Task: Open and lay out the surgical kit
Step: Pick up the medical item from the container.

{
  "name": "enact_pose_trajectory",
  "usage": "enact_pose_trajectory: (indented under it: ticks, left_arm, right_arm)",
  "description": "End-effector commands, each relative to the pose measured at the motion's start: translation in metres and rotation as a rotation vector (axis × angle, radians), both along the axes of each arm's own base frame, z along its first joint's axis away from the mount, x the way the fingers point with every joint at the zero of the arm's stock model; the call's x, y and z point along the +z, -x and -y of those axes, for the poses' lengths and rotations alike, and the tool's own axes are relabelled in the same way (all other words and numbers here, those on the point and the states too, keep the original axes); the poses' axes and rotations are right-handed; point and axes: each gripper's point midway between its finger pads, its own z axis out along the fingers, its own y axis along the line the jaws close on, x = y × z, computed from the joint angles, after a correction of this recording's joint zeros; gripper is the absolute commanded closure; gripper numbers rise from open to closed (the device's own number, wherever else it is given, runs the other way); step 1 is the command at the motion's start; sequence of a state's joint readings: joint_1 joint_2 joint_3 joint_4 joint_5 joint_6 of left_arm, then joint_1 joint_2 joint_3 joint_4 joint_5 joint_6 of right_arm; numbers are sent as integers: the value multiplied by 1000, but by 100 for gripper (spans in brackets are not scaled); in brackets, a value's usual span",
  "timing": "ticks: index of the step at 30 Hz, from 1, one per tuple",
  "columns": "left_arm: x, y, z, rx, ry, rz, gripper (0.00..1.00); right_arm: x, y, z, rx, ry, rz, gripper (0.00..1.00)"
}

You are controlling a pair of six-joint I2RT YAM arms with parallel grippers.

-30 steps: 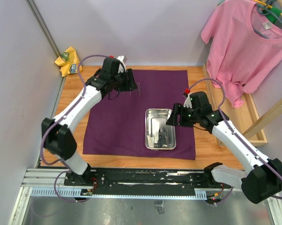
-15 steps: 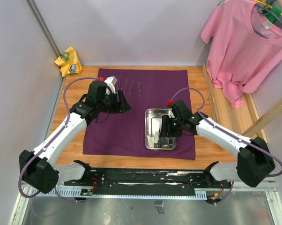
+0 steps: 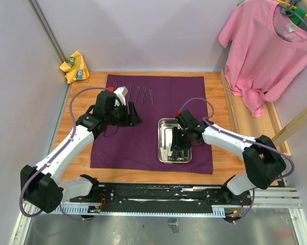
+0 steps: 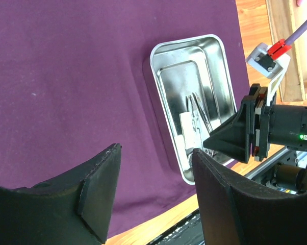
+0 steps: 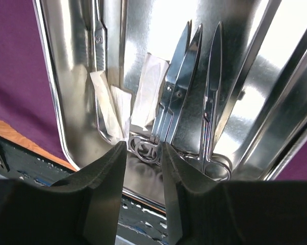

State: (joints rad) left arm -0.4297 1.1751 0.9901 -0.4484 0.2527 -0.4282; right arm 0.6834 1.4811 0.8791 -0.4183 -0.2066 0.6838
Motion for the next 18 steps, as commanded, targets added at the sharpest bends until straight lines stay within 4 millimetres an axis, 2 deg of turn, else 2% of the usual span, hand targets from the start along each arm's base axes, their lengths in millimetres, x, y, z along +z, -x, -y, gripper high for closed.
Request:
enact_pose_trajectory:
  ticks: [1, 4, 9, 12, 18]
  left_arm:
    - [7, 2, 4, -31, 13, 40, 37]
    - [6, 2, 3, -28, 7, 41, 37]
    - [4, 2, 3, -22, 7, 36, 36]
    - [1, 3, 3, -19, 9, 31, 36]
    - [-2, 4, 1, -13, 11, 24, 36]
  right_arm:
    - [11, -13, 1, -20, 56, 58, 64]
    - [15, -15, 10, -22, 97, 81, 60]
    - [27, -20, 30, -27, 184, 145, 48]
    - [27, -20, 39, -17, 226, 158, 45]
    - [18, -17, 35, 36, 225, 138, 44]
